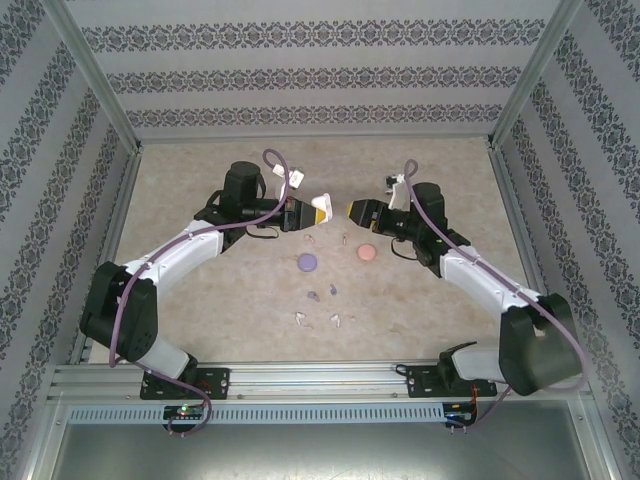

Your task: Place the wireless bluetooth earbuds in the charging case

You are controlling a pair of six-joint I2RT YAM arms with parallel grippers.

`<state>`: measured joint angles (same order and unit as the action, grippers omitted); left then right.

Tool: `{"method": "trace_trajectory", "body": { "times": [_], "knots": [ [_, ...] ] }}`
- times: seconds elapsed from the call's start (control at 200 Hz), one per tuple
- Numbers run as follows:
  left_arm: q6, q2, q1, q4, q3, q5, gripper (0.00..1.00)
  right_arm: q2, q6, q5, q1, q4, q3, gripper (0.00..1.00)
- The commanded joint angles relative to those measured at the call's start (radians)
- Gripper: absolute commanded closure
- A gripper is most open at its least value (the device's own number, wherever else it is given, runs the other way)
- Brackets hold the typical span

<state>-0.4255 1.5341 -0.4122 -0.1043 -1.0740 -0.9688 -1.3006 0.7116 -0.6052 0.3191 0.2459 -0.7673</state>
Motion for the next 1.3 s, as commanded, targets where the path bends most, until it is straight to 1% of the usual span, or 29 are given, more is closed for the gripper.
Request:
{"method": "trace_trajectory", "body": {
  "times": [0.0,0.115,0.355,0.49,0.669,0.974,1.294],
  "knots": [
    [0.000,-0.028,-0.004,-0.045,-0.009,-0.029,1.00,0.030,0.038,-0.079,0.031,0.078,0.007,0.43],
    [-0.032,-0.031,-0.004,-0.096,0.002,-0.030,1.00,0.016,0.059,-0.101,0.052,0.115,-0.004,0.44],
    [-0.123,-0.050,-0.004,-0.255,0.055,0.007,1.00,-0.018,0.181,-0.117,0.051,0.285,0.022,0.49],
    [-0.161,-0.050,-0.004,-0.314,0.070,0.013,1.00,-0.038,0.220,-0.122,0.051,0.339,0.022,0.54],
    [-0.203,-0.054,-0.004,-0.383,0.085,0.026,1.00,-0.055,0.234,-0.119,0.052,0.358,0.019,0.57],
    [-0.232,-0.046,-0.006,-0.429,0.085,0.030,1.00,-0.105,0.281,-0.130,0.052,0.435,0.017,0.61],
    [-0.234,-0.033,-0.016,-0.436,0.091,0.033,1.00,-0.151,0.330,-0.145,0.052,0.496,-0.004,0.65]
  ]
}}
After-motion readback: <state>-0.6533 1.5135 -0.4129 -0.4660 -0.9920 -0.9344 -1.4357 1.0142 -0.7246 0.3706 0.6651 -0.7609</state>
